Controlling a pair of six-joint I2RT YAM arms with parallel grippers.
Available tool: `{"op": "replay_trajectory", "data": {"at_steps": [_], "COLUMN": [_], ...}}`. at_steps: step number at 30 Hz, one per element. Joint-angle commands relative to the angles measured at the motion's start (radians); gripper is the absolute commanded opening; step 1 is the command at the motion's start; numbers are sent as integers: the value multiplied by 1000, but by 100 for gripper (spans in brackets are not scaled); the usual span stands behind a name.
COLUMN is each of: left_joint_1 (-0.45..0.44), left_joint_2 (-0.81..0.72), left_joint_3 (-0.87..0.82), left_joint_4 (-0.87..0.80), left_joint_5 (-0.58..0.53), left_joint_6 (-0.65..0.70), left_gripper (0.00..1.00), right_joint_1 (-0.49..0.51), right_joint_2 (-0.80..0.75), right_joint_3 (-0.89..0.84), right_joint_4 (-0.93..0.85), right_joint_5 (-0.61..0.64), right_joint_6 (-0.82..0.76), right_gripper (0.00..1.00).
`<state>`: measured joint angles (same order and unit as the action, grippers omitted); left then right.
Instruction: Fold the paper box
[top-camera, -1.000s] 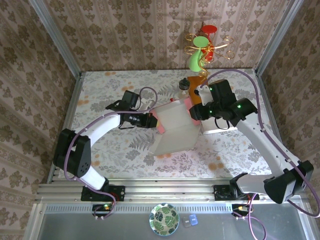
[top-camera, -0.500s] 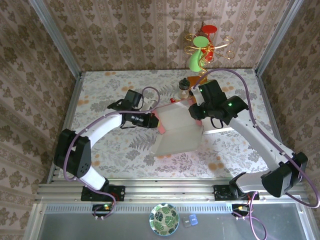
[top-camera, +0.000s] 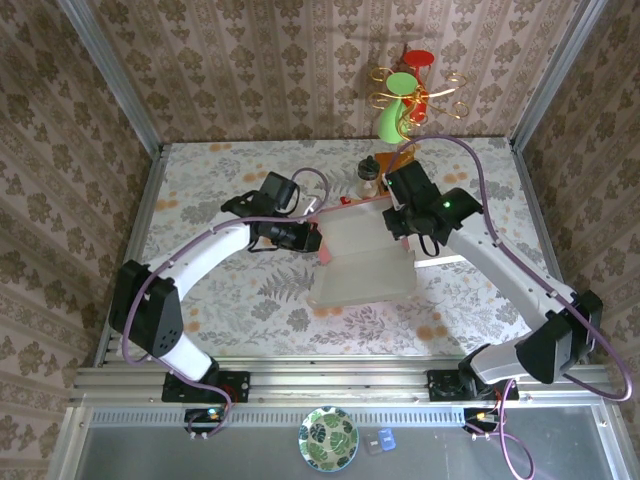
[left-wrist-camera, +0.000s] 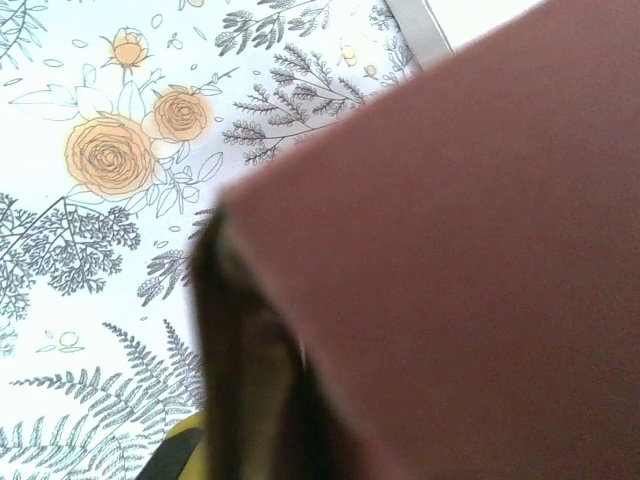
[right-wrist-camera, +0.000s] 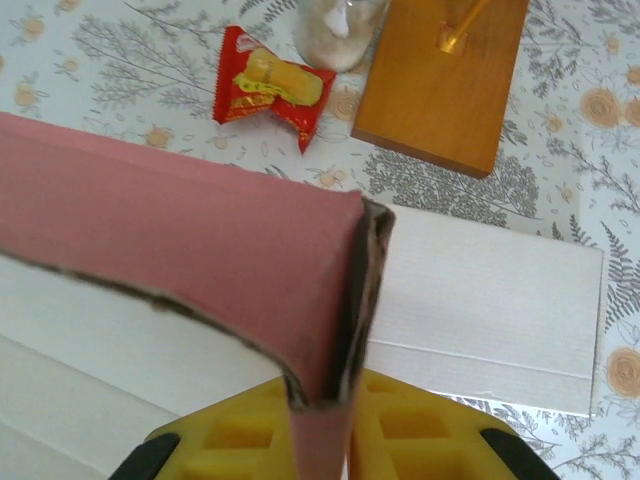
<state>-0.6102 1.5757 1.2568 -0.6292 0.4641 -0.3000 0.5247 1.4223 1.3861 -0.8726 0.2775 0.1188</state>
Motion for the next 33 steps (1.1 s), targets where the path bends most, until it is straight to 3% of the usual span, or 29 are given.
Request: {"op": "replay_trajectory", "data": {"at_steps": [1, 12, 24, 29, 33], "left_joint_1": [-8, -22, -29, -31, -31], "left_joint_2": [6, 61, 100, 108, 109], "left_joint_3": [54, 168, 210, 220, 213], "left_joint_4": [-83, -229, -260, -261, -255], "left_joint_5": [-39, -53, -38, -38, -52], "left_joint_6": [-45, -88, -85, -86, -89], "left_gripper": [0, 0, 0, 0, 0], "right_joint_1": [6, 6, 12, 27, 49], "right_joint_2": [26, 91, 147, 156, 162], "right_joint_3": [32, 71, 109, 121, 124], "right_joint_4": [-53, -110, -181, -200, -200], "right_joint_5": [84, 162, 270, 324, 341], "right_joint_6": [43, 103, 180, 211, 237], "right_gripper": [15, 12, 12, 1, 0]}}
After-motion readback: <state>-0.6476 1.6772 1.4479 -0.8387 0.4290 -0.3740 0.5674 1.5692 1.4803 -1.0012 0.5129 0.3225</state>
